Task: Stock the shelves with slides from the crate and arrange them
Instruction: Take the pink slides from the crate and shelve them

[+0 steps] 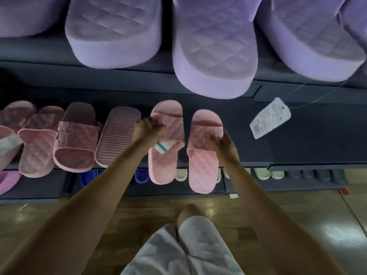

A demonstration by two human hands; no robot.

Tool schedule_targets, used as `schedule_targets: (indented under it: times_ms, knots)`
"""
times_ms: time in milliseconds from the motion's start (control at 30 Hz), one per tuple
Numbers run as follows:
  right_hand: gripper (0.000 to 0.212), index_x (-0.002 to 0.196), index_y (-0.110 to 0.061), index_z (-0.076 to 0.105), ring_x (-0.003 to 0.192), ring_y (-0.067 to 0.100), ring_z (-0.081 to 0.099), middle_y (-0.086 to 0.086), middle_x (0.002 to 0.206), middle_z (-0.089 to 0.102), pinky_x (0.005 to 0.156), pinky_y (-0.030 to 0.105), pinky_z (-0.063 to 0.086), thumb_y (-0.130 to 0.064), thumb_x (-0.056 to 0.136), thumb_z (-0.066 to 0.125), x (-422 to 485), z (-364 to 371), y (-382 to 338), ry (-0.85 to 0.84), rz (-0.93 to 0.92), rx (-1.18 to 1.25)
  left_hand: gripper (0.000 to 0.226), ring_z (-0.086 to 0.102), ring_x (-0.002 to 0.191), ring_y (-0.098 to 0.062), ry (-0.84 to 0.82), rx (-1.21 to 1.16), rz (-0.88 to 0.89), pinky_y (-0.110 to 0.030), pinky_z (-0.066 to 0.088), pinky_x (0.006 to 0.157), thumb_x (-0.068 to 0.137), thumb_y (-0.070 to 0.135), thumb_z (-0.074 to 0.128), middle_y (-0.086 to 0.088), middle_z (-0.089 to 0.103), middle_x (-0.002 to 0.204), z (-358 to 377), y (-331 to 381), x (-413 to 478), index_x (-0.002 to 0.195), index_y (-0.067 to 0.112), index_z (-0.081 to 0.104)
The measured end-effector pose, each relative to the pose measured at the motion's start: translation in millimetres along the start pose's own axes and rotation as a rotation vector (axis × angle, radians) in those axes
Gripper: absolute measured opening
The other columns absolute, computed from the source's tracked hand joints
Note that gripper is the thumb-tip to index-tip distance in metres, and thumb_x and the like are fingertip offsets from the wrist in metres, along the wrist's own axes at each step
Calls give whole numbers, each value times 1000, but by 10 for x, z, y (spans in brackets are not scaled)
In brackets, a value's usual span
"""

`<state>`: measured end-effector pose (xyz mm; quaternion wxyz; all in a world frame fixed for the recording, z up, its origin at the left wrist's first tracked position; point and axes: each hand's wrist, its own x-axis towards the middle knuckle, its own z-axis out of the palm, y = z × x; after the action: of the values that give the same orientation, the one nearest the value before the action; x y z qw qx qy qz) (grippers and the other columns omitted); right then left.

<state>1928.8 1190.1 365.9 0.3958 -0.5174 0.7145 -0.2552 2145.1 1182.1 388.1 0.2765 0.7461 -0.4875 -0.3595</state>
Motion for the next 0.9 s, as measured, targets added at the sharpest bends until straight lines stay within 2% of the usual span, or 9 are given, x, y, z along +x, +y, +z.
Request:
schedule_targets:
  times_ms: [67, 133, 200, 267, 333, 400, 467, 600, 900]
  knots:
    - [52, 131, -21, 42, 103, 31, 60, 8, 118, 61, 84, 50, 51, -50, 90, 50, 227, 78, -35, 6, -13, -23, 22, 50, 56, -17, 28, 73, 16, -13, 38, 40, 92, 19, 52, -4, 51, 66, 76, -2, 205, 73, 11, 49]
    - [48, 125, -16, 48, 98, 34, 61, 11, 107, 62, 78, 52, 52, -51, 92, 45, 406, 194, -62, -25, 1, -33, 24, 49, 65, -19, 76, 87, -25, -10, 39, 40, 93, 23, 50, -6, 52, 75, 130, -59, 355, 90, 0, 56]
    - [52, 120, -12, 52, 97, 35, 61, 12, 102, 61, 79, 52, 52, -54, 93, 39, 505, 337, -89, -63, 29, -69, 30, 51, 61, -18, 98, 90, -95, -14, 36, 36, 96, 23, 43, -5, 52, 73, 197, -130, 435, 106, -4, 54]
    - [59, 117, -8, 54, 100, 36, 59, 17, 106, 62, 82, 47, 51, -57, 93, 32, 558, 457, -90, -74, 32, -149, 30, 57, 67, -21, 98, 112, -93, -25, 46, 49, 93, 21, 39, -10, 57, 80, 232, -165, 441, 113, 1, 51]
    - [56, 119, -5, 53, 107, 34, 55, 19, 114, 60, 86, 40, 46, -53, 95, 35, 561, 500, -87, -54, 46, -184, 48, 59, 92, -34, 55, 157, -62, -41, 54, 71, 83, 33, 38, -19, 57, 106, 231, -210, 429, 122, 6, 48]
    - [51, 128, -7, 48, 113, 32, 51, 16, 125, 54, 90, 36, 41, -45, 94, 44, 516, 467, -72, -74, 57, -158, 55, 53, 107, -37, 10, 209, -44, -49, 51, 84, 83, 39, 42, -18, 49, 123, 195, -241, 345, 131, 12, 43]
    - [56, 137, -11, 38, 116, 34, 49, 17, 131, 47, 89, 37, 41, -43, 92, 48, 404, 386, -83, -111, -3, -232, 55, 49, 113, -34, -26, 235, -14, -50, 48, 90, 88, 30, 51, -15, 42, 130, 119, -201, 190, 138, 14, 36]
    - [64, 145, -19, 27, 120, 36, 46, 15, 135, 41, 90, 42, 43, -41, 91, 52, 86, 199, -219, -132, -116, -396, 53, 47, 114, -31, -71, 252, 75, -39, 44, 91, 89, 16, 54, -14, 42, 132, -126, -112, -143, 138, 8, 36]
    - [60, 140, -13, 37, 119, 33, 46, 13, 134, 45, 93, 44, 40, -35, 88, 58, -1047, -327, -687, -65, -374, -621, 51, 45, 119, -37, -48, 372, 298, -48, 39, 97, 85, 13, 60, -17, 47, 133, -903, 42, -1137, 133, 6, 45]
